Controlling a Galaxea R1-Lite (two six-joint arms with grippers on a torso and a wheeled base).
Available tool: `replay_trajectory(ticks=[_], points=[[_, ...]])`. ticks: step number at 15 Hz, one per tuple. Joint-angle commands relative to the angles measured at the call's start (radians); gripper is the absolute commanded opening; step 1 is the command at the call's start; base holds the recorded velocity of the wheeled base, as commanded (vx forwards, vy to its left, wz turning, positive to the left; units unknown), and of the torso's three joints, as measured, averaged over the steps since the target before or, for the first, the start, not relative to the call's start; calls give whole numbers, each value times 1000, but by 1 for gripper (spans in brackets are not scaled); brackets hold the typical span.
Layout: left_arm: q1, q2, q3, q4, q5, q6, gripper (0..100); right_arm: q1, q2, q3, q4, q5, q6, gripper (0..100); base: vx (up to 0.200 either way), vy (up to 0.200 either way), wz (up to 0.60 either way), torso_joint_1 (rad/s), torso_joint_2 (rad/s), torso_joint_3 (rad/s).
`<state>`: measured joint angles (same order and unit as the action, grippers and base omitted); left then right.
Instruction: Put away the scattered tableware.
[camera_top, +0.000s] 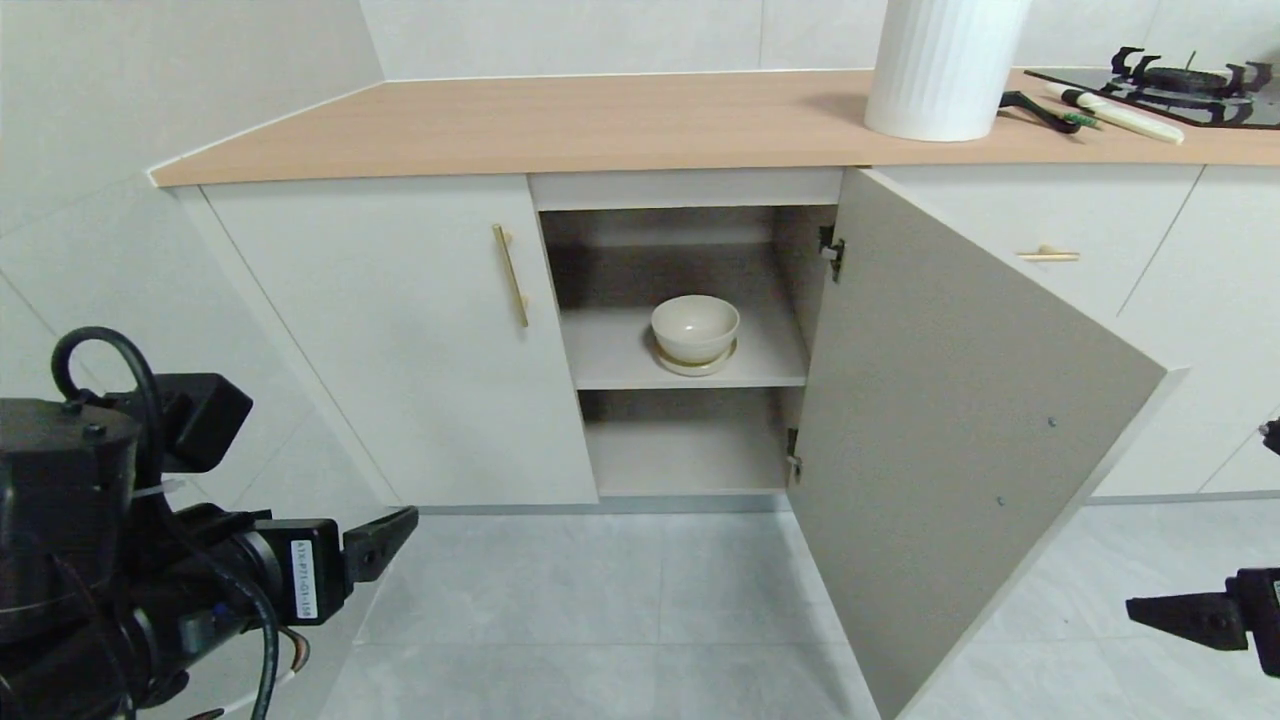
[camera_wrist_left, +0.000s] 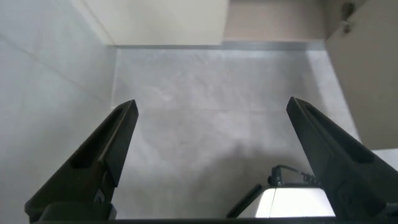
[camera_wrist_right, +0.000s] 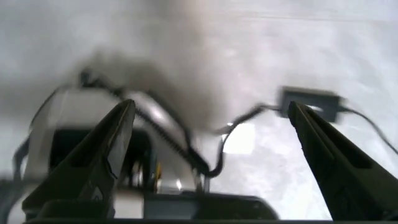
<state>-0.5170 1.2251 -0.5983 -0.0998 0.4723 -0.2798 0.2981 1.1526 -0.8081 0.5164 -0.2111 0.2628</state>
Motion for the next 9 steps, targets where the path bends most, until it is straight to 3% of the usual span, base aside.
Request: replay_trajectory(ticks=[1,4,9], points=[[-1,1,2,0,0,-1,100,-163,35,-46,-2,1,-30,100,0,0,0,0,0,0],[0,2,8,0,-1,1,100,-240,68,-69,-50,10,-28,100,0,0,0,0,0,0],[0,1,6,-3,-3,-4,100,-240,225,3,-424,9,161,100,0,0,0,0,0,0]])
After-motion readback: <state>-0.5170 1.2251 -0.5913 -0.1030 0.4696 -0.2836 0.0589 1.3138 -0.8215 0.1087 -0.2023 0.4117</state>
